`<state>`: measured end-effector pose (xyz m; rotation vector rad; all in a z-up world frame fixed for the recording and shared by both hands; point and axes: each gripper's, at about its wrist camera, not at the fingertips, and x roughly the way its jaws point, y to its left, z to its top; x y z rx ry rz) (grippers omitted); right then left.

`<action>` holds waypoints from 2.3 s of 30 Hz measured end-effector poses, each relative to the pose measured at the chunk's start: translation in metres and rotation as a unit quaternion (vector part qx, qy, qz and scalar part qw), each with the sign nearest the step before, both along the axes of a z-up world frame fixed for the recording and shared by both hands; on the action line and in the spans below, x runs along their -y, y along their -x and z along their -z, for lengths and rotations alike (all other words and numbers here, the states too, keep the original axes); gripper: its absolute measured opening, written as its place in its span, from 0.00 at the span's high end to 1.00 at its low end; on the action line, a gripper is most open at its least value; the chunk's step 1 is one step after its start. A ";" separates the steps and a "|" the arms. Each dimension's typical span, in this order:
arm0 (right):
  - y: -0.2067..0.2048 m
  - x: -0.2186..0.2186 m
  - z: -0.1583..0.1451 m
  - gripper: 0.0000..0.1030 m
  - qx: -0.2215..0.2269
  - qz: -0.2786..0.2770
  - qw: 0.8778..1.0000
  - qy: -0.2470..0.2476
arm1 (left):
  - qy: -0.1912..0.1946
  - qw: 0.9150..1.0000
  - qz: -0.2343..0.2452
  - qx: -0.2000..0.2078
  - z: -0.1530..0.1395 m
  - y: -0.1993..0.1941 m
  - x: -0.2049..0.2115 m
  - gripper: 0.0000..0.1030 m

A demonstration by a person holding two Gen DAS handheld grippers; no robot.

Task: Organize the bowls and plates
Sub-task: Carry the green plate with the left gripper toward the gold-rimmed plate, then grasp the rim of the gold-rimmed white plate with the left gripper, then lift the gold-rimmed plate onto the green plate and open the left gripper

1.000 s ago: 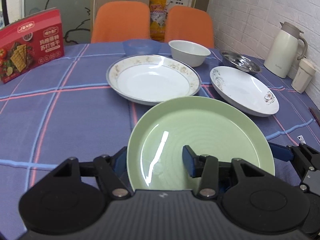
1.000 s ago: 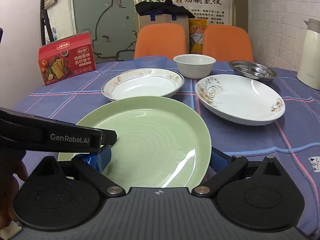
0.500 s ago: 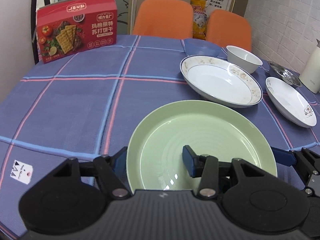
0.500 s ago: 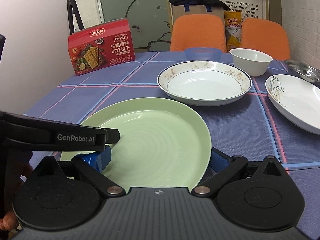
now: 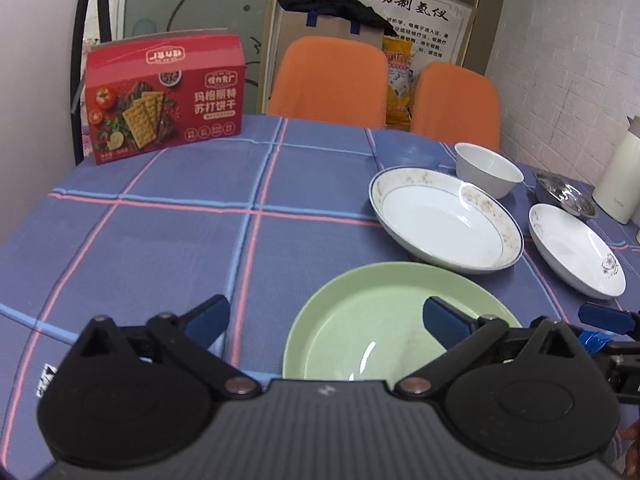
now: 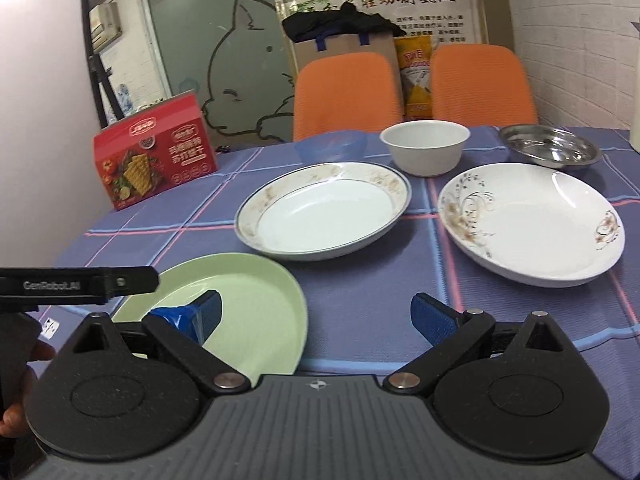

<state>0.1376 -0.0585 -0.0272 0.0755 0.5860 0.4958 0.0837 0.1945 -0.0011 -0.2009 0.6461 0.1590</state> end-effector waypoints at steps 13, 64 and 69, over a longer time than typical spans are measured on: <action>-0.084 -0.022 -0.014 0.14 0.005 -0.025 1.000 0.009 | -0.006 1.000 0.027 -0.007 -0.018 -0.083 -0.002 0.00; -0.136 -0.069 0.011 0.14 -0.049 -0.064 0.995 0.054 | -0.012 0.994 0.060 -0.086 0.012 -0.190 0.010 0.50; -0.112 -0.072 -0.004 0.13 -0.009 -0.062 0.996 0.063 | -0.024 0.997 0.058 -0.055 -0.010 -0.170 0.013 0.52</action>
